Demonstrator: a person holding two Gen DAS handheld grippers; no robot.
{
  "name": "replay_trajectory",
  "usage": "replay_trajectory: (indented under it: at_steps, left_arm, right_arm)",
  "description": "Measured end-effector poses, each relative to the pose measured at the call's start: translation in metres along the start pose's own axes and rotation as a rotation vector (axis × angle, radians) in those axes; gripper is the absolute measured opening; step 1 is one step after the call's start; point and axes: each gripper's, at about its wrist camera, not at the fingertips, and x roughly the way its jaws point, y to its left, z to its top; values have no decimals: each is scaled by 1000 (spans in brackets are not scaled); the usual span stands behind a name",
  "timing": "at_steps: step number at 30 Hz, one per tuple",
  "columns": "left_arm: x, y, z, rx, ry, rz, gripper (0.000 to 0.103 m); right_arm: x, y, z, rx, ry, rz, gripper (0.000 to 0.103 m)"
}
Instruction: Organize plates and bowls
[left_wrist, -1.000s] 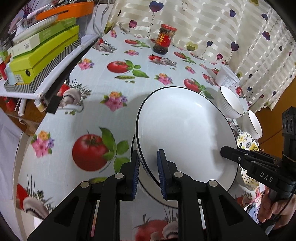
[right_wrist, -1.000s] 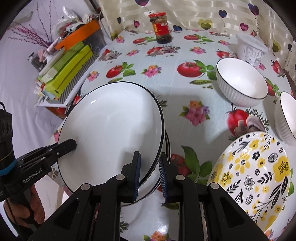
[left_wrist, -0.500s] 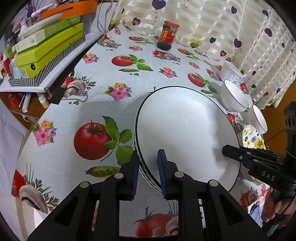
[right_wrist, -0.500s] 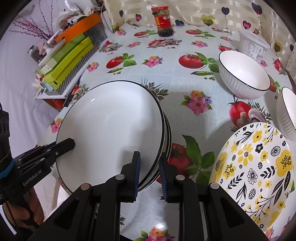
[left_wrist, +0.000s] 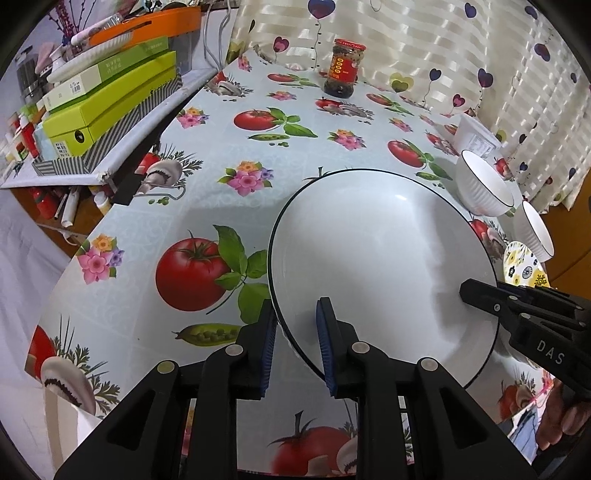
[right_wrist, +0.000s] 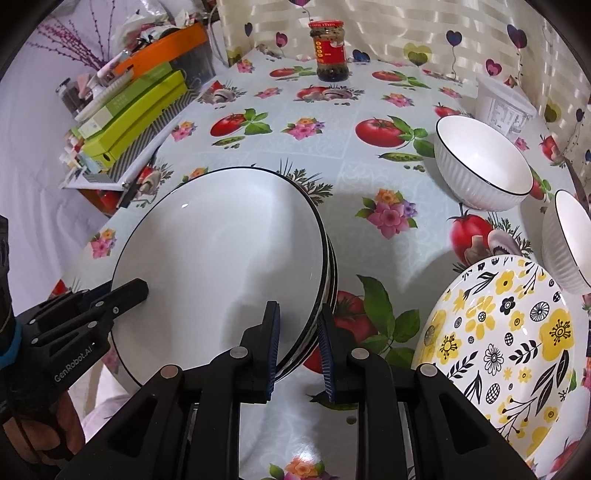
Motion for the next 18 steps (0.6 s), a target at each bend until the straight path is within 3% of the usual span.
replay_trajectory:
  at_steps: [9,18]
  left_arm:
    - [1,-3,-2,9,-16,24,23]
    - [1,-3,-3,1,-33,13,23]
  right_arm:
    - [7,8,-3,-75,-15,-96,22]
    - [8,6,-5,-86,-56,-86,24]
